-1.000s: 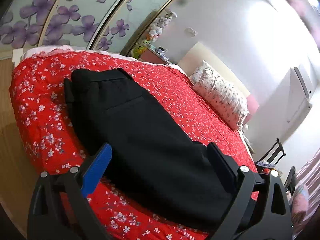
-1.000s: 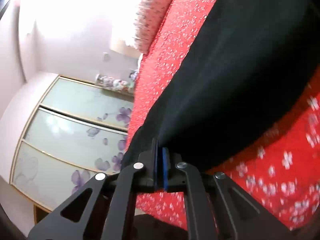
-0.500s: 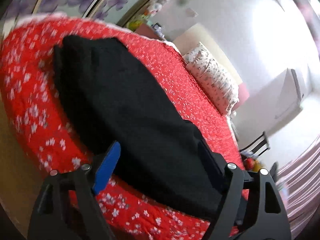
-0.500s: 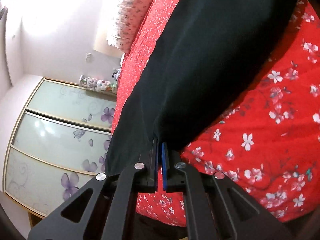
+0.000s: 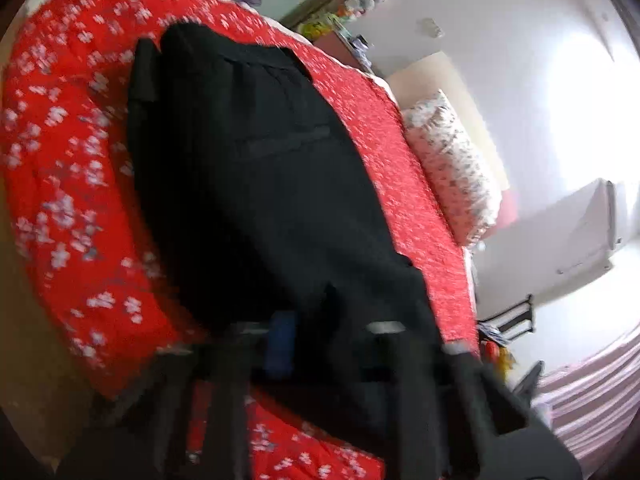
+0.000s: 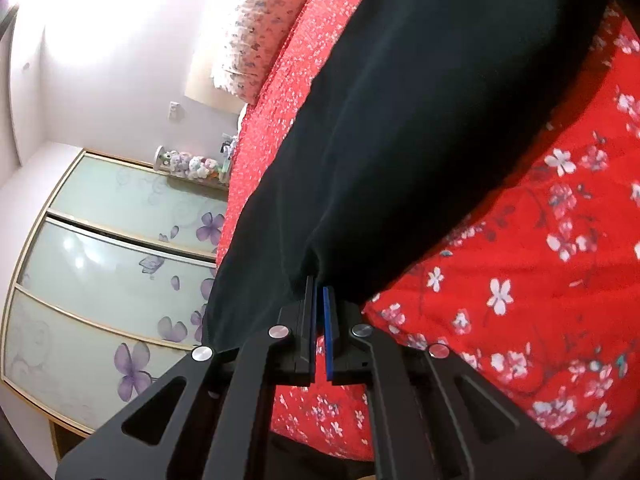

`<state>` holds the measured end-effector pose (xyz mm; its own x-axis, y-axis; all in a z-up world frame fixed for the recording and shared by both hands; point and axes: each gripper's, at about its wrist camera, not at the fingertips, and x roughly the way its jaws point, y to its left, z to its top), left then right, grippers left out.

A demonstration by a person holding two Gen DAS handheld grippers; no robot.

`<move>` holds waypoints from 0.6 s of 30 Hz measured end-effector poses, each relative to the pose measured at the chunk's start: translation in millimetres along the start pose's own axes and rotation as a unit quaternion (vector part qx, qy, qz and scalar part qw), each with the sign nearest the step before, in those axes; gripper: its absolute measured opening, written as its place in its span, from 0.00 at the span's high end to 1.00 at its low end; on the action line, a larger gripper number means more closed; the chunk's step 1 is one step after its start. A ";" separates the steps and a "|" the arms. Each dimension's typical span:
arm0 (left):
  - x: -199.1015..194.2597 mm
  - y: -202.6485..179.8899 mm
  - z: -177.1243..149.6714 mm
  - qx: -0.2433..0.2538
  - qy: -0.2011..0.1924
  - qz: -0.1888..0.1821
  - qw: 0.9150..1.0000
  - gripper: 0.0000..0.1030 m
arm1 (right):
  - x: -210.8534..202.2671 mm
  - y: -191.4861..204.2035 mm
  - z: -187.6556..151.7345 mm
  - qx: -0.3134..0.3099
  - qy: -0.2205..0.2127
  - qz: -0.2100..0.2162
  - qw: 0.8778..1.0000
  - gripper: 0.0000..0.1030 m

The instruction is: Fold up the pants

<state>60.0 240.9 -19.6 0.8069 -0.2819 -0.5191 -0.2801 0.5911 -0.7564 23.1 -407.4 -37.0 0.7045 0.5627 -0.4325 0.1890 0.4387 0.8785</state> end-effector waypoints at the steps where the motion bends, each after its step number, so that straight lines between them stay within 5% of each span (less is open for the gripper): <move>1: -3.6 -0.9 -0.9 0.005 -0.006 -0.002 1.000 0.94 | -1.3 3.5 -0.4 -0.009 -0.005 0.000 1.000 0.97; 6: -16.4 -6.5 -6.4 0.040 -0.025 0.038 0.998 0.94 | 0.8 8.4 -2.9 -0.028 -0.004 -0.028 0.999 0.97; 9: -11.0 0.4 -2.8 0.018 -0.010 0.064 0.998 0.76 | 5.8 8.1 -3.1 -0.029 0.016 -0.057 0.998 0.94; 12: -29.7 5.2 -3.3 0.003 -0.043 0.061 0.997 0.49 | -12.2 21.8 -2.7 -0.061 0.019 -0.109 0.992 0.82; 14: -51.1 -1.2 -8.6 0.021 -0.095 0.099 0.990 0.30 | -39.8 40.8 -8.2 -0.129 -0.038 -0.171 0.976 0.71; 16: -68.1 -20.0 -16.8 0.070 -0.144 0.085 0.983 0.29 | -55.7 65.1 -11.3 -0.197 -0.089 -0.198 0.956 0.61; 18: -63.3 -49.2 -22.3 0.132 -0.138 0.058 0.980 0.20 | -47.1 107.0 -9.3 -0.289 -0.092 -0.188 0.934 0.56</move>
<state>11.1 212.8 41.6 0.8979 -0.0073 -0.4401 -0.2633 0.7922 -0.5504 3.8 -380.4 75.5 0.7785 0.1851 -0.5998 0.0846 0.9159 0.3924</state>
